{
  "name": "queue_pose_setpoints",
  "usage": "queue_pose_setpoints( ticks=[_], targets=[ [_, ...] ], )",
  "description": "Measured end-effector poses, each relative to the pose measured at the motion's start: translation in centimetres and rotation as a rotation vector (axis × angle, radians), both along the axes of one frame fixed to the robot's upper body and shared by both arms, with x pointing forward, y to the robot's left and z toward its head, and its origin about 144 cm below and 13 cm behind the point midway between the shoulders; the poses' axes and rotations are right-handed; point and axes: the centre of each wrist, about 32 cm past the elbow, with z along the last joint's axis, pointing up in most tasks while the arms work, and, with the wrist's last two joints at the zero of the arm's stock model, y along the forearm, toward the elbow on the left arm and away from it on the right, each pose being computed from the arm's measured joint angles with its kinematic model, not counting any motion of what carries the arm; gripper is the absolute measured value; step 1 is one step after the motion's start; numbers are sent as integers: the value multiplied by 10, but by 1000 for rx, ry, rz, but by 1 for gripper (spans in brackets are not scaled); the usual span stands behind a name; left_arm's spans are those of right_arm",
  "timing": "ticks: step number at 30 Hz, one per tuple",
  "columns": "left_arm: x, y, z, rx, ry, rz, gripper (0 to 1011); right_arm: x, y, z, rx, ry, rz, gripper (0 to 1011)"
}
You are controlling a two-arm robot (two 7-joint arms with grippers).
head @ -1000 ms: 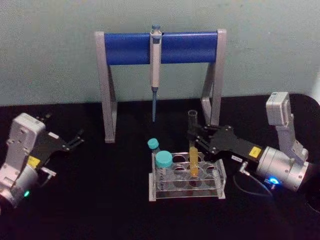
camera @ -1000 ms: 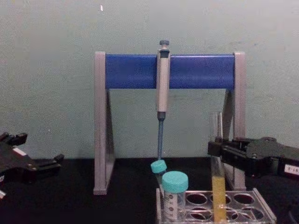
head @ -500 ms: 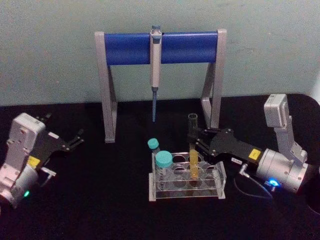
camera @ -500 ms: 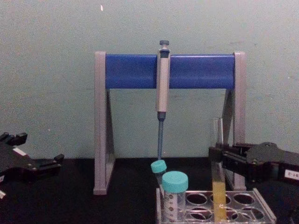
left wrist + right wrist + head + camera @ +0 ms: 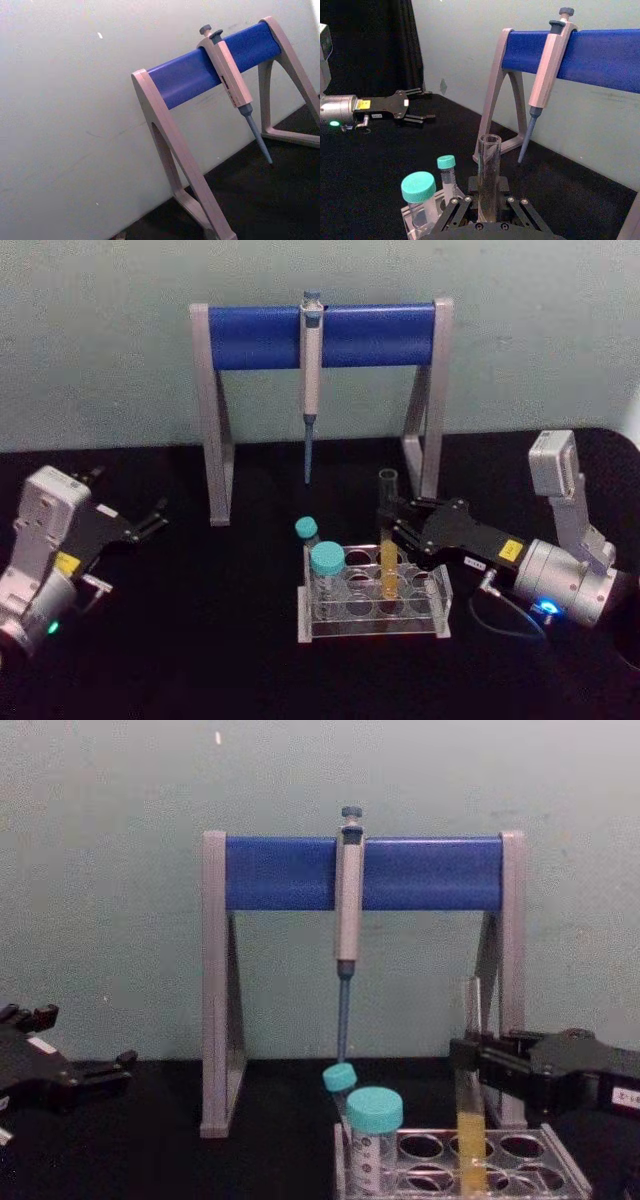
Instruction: Pick up the test tube from the test tube rack, shake it, then place it back into the test tube rack.
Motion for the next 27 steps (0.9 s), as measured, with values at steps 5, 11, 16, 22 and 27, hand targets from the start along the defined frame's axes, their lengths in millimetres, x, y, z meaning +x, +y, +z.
queue_pose_setpoints(
  ticks=[5,11,16,22,27],
  targets=[
    [0,0,0,0,0,0,1001,0,0,0,-1,4,-6,227],
    [0,0,0,0,0,0,1001,0,0,0,-1,4,-6,227],
    [0,0,0,0,0,0,1001,0,0,0,-2,5,-5,227],
    [0,0,0,0,0,0,1001,0,0,0,-2,5,-5,227],
    [0,0,0,0,0,0,1001,-1,0,-1,-7,8,-3,255]
  ],
)
